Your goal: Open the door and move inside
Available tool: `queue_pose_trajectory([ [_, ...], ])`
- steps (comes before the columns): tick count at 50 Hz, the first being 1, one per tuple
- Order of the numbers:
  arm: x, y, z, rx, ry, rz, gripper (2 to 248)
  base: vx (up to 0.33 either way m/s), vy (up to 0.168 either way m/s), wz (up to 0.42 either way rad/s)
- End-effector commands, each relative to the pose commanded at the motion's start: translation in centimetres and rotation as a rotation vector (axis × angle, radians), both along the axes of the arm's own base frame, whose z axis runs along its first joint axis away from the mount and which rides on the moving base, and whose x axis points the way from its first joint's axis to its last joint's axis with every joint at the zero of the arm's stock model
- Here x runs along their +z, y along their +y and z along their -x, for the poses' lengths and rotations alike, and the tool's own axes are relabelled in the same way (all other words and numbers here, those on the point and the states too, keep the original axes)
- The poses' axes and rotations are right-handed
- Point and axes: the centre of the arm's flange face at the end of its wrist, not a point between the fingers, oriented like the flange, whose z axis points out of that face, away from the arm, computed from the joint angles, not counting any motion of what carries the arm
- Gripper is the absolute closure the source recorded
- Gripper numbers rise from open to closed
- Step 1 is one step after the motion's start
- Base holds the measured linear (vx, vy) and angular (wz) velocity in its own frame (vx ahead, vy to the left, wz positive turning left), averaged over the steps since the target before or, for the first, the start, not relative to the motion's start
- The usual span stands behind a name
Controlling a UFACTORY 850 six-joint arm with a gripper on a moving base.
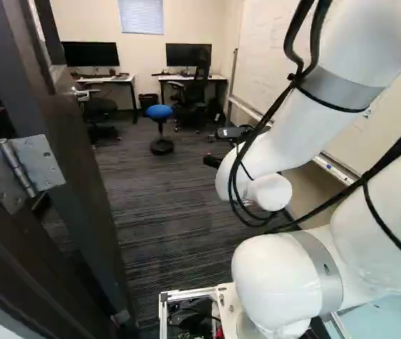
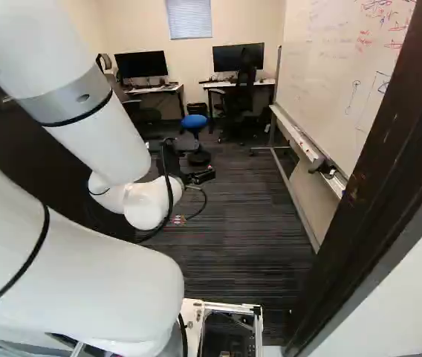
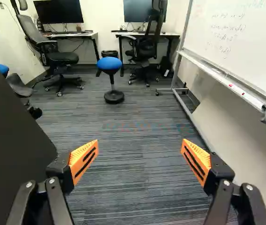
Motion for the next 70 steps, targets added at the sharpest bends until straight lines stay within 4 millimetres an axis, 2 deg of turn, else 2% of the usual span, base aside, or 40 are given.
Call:
queue_pose_trajectory([
  [70, 0.00, 0.00, 0.00, 0.000, 0.000, 0.000, 3, 0.142, 0.004, -0.007],
])
